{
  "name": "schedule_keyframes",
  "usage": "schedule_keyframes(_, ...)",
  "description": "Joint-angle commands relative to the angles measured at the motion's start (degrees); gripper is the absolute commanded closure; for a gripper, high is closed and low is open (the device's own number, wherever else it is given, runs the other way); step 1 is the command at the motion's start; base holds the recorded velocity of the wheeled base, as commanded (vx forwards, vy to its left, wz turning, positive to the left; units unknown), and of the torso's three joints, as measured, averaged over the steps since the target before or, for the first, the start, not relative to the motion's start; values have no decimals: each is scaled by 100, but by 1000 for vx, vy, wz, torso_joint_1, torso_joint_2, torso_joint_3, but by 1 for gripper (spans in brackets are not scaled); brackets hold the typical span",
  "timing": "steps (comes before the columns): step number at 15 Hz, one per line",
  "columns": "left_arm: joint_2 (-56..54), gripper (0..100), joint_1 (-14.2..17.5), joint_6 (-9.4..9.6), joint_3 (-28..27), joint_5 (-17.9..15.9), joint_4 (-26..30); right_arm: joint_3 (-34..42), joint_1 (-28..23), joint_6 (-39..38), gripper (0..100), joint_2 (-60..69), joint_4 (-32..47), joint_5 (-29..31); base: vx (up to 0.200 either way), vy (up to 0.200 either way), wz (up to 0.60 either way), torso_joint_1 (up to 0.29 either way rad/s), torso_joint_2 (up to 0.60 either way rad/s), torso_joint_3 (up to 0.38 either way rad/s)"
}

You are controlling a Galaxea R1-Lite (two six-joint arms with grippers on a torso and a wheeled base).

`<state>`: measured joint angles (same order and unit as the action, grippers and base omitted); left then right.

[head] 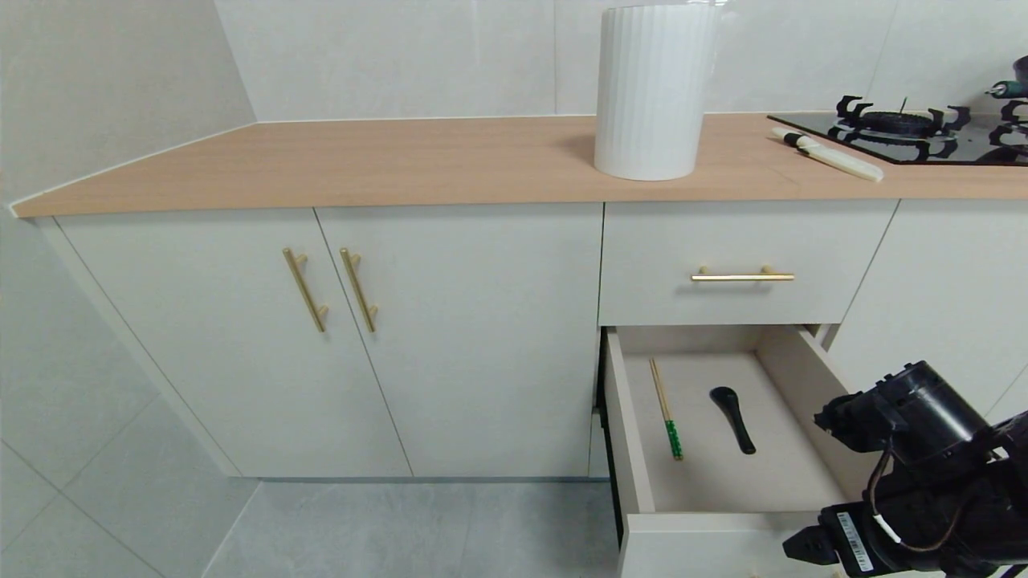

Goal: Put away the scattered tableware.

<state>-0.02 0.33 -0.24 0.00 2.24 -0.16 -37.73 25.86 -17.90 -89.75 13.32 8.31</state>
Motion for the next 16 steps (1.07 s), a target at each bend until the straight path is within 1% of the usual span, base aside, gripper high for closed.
schedule_keyframes(1, 2, 0, 2, -2, 0, 4, -11, -6, -10, -12, 0, -166, -14, 21, 0, 0, 0, 0, 0, 0)
schedule_keyframes(3, 2, 0, 2, -2, 0, 4, -11, 11, -19, -21, 0, -280, -216, 83, 0, 0, 0, 0, 0, 0)
schedule_keyframes(5, 2, 0, 2, -2, 0, 4, -2, 46, -116, -91, 0, -412, -638, 153, 0, 0, 0, 0, 0, 0)
schedule_keyframes(9, 2, 0, 2, -2, 0, 4, -2, -15, -300, -118, 0, -764, -1245, 179, 0, 0, 0, 0, 0, 0)
schedule_keyframes(10, 2, 0, 2, -2, 0, 4, -2, -41, -353, -91, 0, -966, -1596, 188, 0, 0, 0, 0, 0, 0)
schedule_keyframes(11, 2, 0, 2, -2, 0, 4, -2, -138, -406, -74, 0, -1124, -1930, 188, 0, 0, 0, 0, 0, 0)
schedule_keyframes(12, 2, 0, 2, -2, 0, 4, -2, -208, -432, -47, 0, -1203, -2036, 188, 0, 0, 0, 0, 0, 0)
schedule_keyframes(16, 2, 0, 2, -2, 0, 4, -2, -1061, -740, 76, 0, -1818, -2123, 188, 0, 0, 0, 0, 0, 0)
